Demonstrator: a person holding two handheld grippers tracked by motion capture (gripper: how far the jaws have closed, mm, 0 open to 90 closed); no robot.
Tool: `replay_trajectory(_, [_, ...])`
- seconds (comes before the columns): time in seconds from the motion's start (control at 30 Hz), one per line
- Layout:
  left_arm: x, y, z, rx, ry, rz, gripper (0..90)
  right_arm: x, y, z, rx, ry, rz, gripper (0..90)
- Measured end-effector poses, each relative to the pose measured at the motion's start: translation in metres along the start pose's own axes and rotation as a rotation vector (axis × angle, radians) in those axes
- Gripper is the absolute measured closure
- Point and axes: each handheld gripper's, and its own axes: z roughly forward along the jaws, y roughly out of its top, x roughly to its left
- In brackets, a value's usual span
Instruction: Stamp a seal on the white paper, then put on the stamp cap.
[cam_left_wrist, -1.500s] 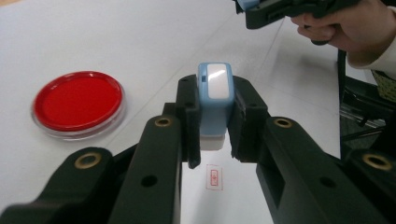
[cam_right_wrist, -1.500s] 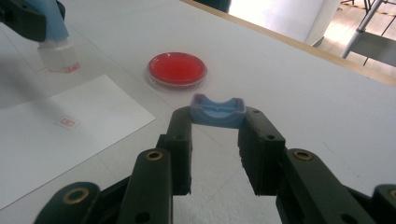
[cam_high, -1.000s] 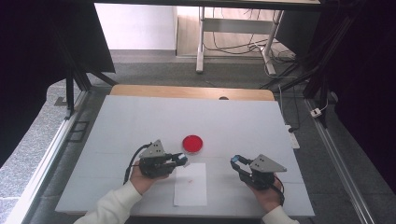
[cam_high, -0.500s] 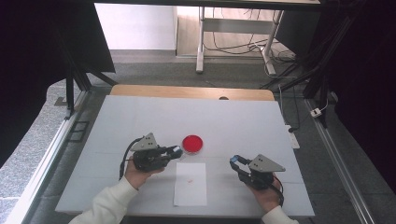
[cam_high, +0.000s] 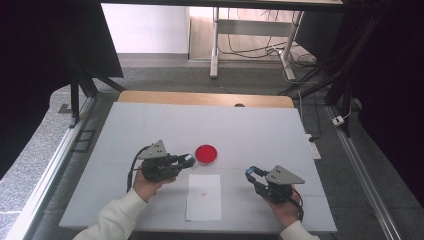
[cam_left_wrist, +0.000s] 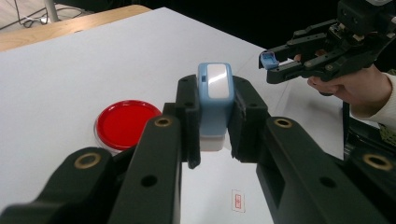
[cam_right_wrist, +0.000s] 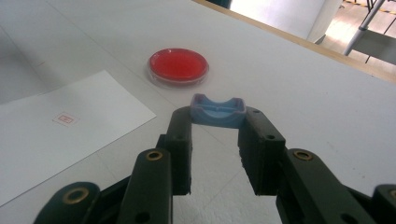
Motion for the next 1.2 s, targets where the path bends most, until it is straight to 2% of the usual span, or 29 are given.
replay_trajectory(0.4, [0.000,0.000,0.001,0.001,0.002,0.000,75.3,0.001,0.001,0.000,-0.004,0.004,-0.002,66.0])
replay_trajectory(0.57, [-0.003,0.002,0.003,0.005,0.006,0.017,75.3,0.003,0.002,0.000,-0.010,0.012,-0.002,66.0])
replay_trajectory(1.2, [-0.003,0.003,0.004,-0.004,0.001,0.004,75.3,0.017,0.007,0.009,-0.014,0.055,-0.022,65.9])
